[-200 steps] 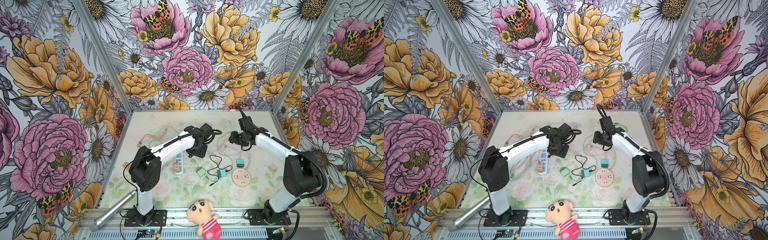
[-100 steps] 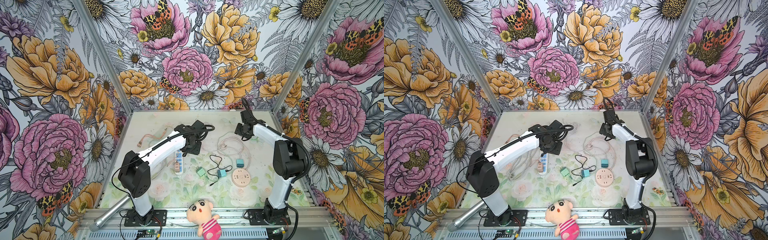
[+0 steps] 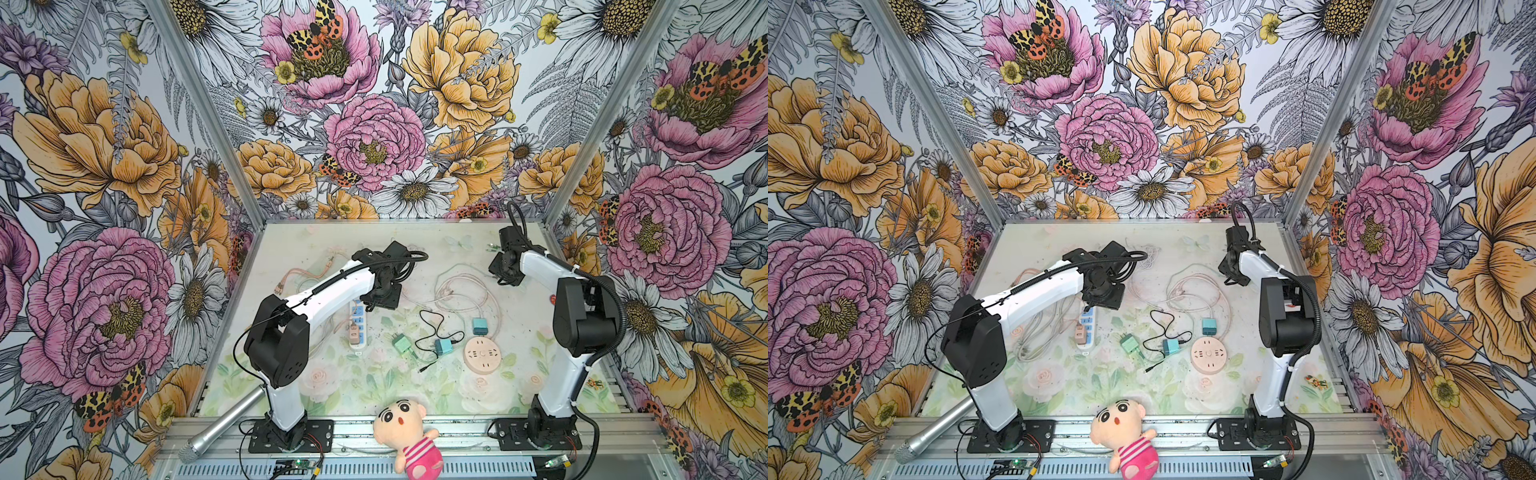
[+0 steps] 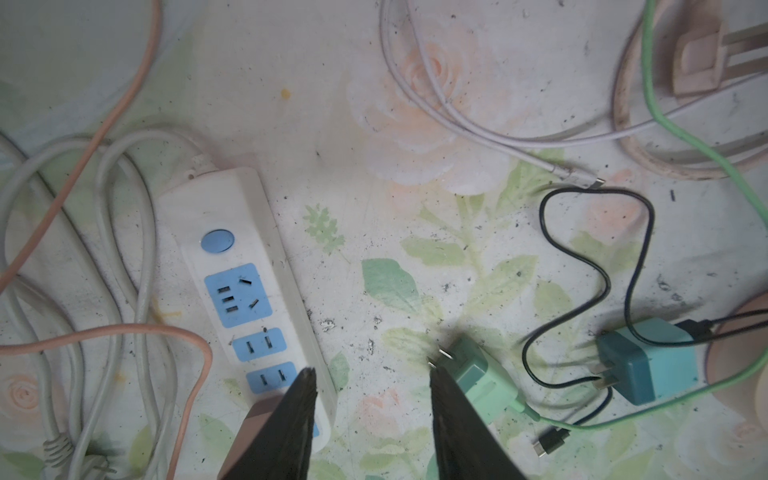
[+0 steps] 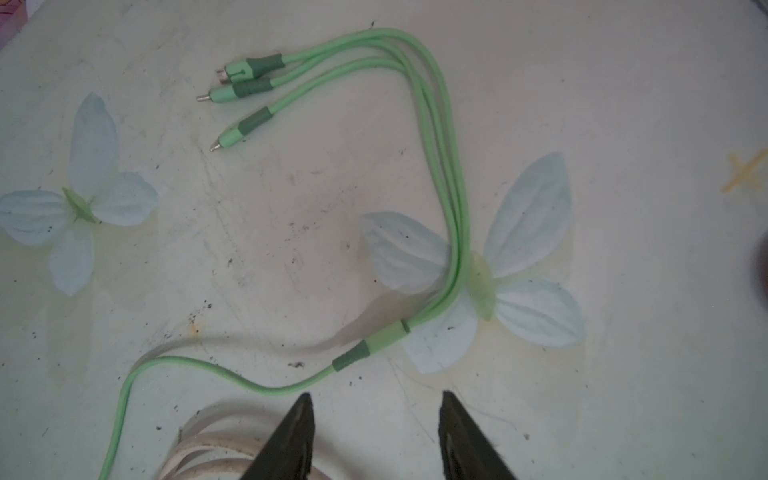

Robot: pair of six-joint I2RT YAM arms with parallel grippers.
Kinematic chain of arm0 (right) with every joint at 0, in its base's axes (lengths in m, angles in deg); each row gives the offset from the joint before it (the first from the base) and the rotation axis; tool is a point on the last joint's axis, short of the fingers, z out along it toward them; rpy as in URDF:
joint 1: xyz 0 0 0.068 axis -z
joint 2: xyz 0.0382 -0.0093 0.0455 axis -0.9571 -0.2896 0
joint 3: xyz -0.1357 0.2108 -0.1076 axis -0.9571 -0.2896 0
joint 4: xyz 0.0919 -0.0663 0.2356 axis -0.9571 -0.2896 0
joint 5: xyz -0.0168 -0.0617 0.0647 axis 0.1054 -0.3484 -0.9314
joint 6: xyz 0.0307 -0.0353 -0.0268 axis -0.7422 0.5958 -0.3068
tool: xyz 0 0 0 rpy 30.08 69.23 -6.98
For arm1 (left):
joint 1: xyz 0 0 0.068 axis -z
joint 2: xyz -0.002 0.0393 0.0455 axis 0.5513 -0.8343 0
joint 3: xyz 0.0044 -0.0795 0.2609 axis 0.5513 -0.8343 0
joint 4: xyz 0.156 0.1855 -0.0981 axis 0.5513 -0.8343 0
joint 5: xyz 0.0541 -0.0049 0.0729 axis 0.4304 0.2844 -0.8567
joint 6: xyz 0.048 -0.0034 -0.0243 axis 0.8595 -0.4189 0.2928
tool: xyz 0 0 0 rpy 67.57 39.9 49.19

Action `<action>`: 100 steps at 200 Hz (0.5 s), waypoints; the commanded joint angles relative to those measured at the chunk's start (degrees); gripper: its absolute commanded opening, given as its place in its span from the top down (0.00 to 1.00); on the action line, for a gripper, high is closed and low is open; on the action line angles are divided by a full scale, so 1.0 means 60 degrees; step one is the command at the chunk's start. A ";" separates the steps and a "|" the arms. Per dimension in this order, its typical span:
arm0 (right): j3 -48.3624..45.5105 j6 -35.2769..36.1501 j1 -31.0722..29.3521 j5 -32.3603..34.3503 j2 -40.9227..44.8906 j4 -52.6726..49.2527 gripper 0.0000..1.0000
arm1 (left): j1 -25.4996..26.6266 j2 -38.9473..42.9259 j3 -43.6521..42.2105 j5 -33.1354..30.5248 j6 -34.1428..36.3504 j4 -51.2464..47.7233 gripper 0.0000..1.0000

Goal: Insert the plug

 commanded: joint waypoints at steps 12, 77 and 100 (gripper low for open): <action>0.0417 -0.0310 0.0177 0.0087 -0.0523 0.0064 0.49 | -0.0191 -0.0099 0.0034 0.0222 0.0205 0.0335 0.53; 0.0572 -0.0584 0.0226 -0.0198 -0.1088 0.0094 0.50 | -0.0329 -0.0132 0.0092 0.0289 0.0318 0.0351 0.53; 0.0652 -0.0603 0.0218 -0.0156 -0.1168 0.0101 0.49 | -0.0383 -0.0460 0.0093 0.0325 0.0352 0.0350 0.53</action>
